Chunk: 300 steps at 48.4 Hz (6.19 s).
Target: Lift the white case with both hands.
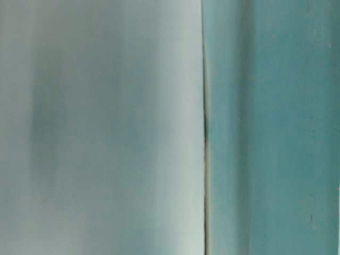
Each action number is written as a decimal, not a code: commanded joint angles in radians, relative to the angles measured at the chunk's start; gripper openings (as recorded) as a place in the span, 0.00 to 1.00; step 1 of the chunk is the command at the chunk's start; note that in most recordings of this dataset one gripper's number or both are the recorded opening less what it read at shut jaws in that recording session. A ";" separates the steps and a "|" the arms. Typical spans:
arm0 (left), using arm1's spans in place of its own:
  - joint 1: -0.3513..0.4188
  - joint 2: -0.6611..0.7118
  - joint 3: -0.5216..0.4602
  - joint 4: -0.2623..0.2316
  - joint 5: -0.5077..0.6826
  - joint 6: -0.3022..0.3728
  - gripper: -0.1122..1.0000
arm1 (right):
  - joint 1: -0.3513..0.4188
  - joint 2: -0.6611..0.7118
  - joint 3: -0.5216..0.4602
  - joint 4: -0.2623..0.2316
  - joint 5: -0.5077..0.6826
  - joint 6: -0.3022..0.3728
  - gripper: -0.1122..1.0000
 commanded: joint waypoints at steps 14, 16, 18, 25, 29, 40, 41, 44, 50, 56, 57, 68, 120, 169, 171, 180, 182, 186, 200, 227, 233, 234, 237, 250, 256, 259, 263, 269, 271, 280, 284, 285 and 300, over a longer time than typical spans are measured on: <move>-0.005 -0.023 0.244 0.002 -0.117 -0.003 0.17 | 0.000 -0.048 0.319 0.026 -0.272 -0.055 0.20; 0.002 -0.035 0.276 0.000 -0.121 -0.005 0.17 | 0.002 -0.063 0.351 0.028 -0.285 -0.055 0.20; 0.006 -0.044 0.310 0.000 -0.124 -0.003 0.17 | 0.003 -0.078 0.388 0.026 -0.290 -0.055 0.20; 0.012 -0.063 0.410 0.002 -0.158 -0.009 0.17 | 0.018 -0.094 0.457 0.026 -0.293 -0.060 0.20; 0.014 -0.061 0.449 0.002 -0.189 -0.018 0.17 | 0.034 -0.086 0.494 0.026 -0.302 -0.066 0.20; 0.009 -0.040 0.560 0.002 -0.225 -0.025 0.15 | 0.055 -0.041 0.594 0.026 -0.385 -0.092 0.20; 0.009 -0.037 0.571 0.002 -0.230 -0.026 0.15 | 0.055 -0.037 0.601 0.026 -0.391 -0.094 0.20; 0.008 -0.029 0.598 0.000 -0.256 -0.034 0.15 | 0.055 -0.028 0.626 0.026 -0.408 -0.101 0.20; 0.008 -0.011 0.649 0.002 -0.308 -0.060 0.15 | 0.057 -0.006 0.670 0.026 -0.440 -0.109 0.20; 0.008 0.012 0.692 0.002 -0.339 -0.089 0.15 | 0.060 0.021 0.706 0.026 -0.477 -0.110 0.20; 0.008 0.017 0.699 0.000 -0.345 -0.094 0.15 | 0.060 0.028 0.710 0.026 -0.483 -0.110 0.20; 0.008 0.071 0.756 0.000 -0.411 -0.129 0.15 | 0.072 0.115 0.761 0.026 -0.569 -0.114 0.20; 0.034 0.353 0.930 0.002 -0.630 -0.127 0.15 | 0.067 0.526 0.857 0.015 -0.842 -0.212 0.20; 0.021 0.468 0.934 0.000 -0.775 -0.115 0.15 | 0.048 0.584 0.833 0.021 -0.859 -0.210 0.22; 0.020 0.468 0.934 0.002 -0.782 -0.109 0.15 | 0.048 0.584 0.830 0.023 -0.859 -0.210 0.25; 0.017 0.466 0.928 0.002 -0.788 -0.081 0.18 | 0.048 0.584 0.811 0.023 -0.861 -0.207 0.60; 0.017 0.465 0.928 0.002 -0.788 -0.081 0.23 | 0.048 0.583 0.808 0.021 -0.861 -0.206 0.67; 0.017 0.448 0.928 0.002 -0.788 -0.081 0.38 | 0.048 0.575 0.801 0.021 -0.861 -0.207 0.78; 0.018 0.370 0.927 0.000 -0.788 -0.078 0.97 | 0.048 0.549 0.795 0.023 -0.861 -0.210 0.85; 0.017 0.069 0.916 0.000 -0.752 0.141 0.95 | 0.046 0.327 0.775 -0.028 -0.830 -0.227 0.85; 0.018 -0.023 0.911 0.002 -0.710 0.190 0.95 | 0.043 0.236 0.759 -0.098 -0.816 -0.278 0.85; 0.018 -0.037 0.911 0.002 -0.703 0.201 0.95 | 0.040 0.225 0.758 -0.112 -0.813 -0.287 0.85; 0.018 -0.078 0.911 0.000 -0.684 0.244 0.95 | 0.035 0.189 0.752 -0.150 -0.799 -0.319 0.85; 0.023 -0.227 0.911 0.002 -0.660 0.370 0.95 | 0.002 0.069 0.750 -0.221 -0.792 -0.448 0.85; 0.023 -0.270 0.913 0.000 -0.660 0.417 0.95 | 0.002 0.026 0.750 -0.221 -0.804 -0.523 0.85; 0.023 -0.290 0.913 0.000 -0.660 0.439 0.95 | 0.002 0.008 0.749 -0.222 -0.813 -0.561 0.85; 0.023 -0.310 0.910 0.000 -0.660 0.468 0.95 | 0.002 -0.018 0.749 -0.221 -0.836 -0.620 0.85; 0.023 -0.333 0.910 0.000 -0.661 0.489 0.95 | 0.002 -0.048 0.747 -0.222 -0.868 -0.699 0.85; 0.021 -0.337 0.910 0.000 -0.664 0.492 0.95 | 0.003 -0.058 0.746 -0.222 -0.874 -0.727 0.85; 0.003 -0.379 0.907 0.002 -0.673 0.595 0.95 | 0.014 -0.107 0.747 -0.222 -0.873 -0.871 0.85; -0.005 -0.399 0.905 0.000 -0.680 0.678 0.94 | 0.021 -0.133 0.747 -0.222 -0.871 -0.933 0.85; -0.006 -0.403 0.905 0.000 -0.683 0.703 0.94 | 0.023 -0.140 0.749 -0.222 -0.871 -0.948 0.85; -0.008 -0.526 0.887 0.002 -0.723 0.986 0.92 | 0.043 -0.287 0.749 -0.222 -0.864 -1.098 0.85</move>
